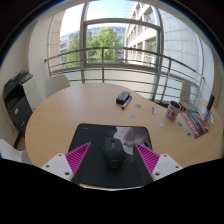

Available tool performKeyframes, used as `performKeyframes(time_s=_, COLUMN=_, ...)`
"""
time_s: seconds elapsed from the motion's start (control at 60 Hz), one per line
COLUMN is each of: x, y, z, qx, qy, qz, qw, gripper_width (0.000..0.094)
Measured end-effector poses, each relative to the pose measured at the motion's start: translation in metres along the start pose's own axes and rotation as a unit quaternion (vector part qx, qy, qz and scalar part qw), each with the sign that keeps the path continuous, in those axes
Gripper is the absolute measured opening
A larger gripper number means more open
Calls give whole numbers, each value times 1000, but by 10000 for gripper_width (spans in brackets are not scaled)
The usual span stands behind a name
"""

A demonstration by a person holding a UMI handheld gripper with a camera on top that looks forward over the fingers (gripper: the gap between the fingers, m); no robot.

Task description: Arrange mouse

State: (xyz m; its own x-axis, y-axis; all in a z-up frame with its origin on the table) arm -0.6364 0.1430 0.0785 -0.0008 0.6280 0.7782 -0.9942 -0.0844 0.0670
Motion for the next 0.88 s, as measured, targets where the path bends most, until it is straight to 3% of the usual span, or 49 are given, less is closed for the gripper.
performKeyframes(time_s=0.25, x=19, y=22, z=96, qx=-11, qy=-26, qz=10, qw=1000, gripper_width=844)
performKeyframes(time_s=0.667, x=-43, y=42, z=200, qx=-11, qy=-18, qz=19, qw=1000, gripper_width=844)
performKeyframes(time_s=0.883, x=-46, y=48, z=222, qx=-12, qy=-32, qz=22, qw=999, gripper_width=844)
Point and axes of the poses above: the point between the fingertips, and its own axes, seen from behind it with the camera up: y to the left, x up, z backward, against the way the camera looks, the point moved 1 cm from there along z, backward, against the way the camera looks, and after that the axes turned 8 degrees about x, right-handed, at the moved point
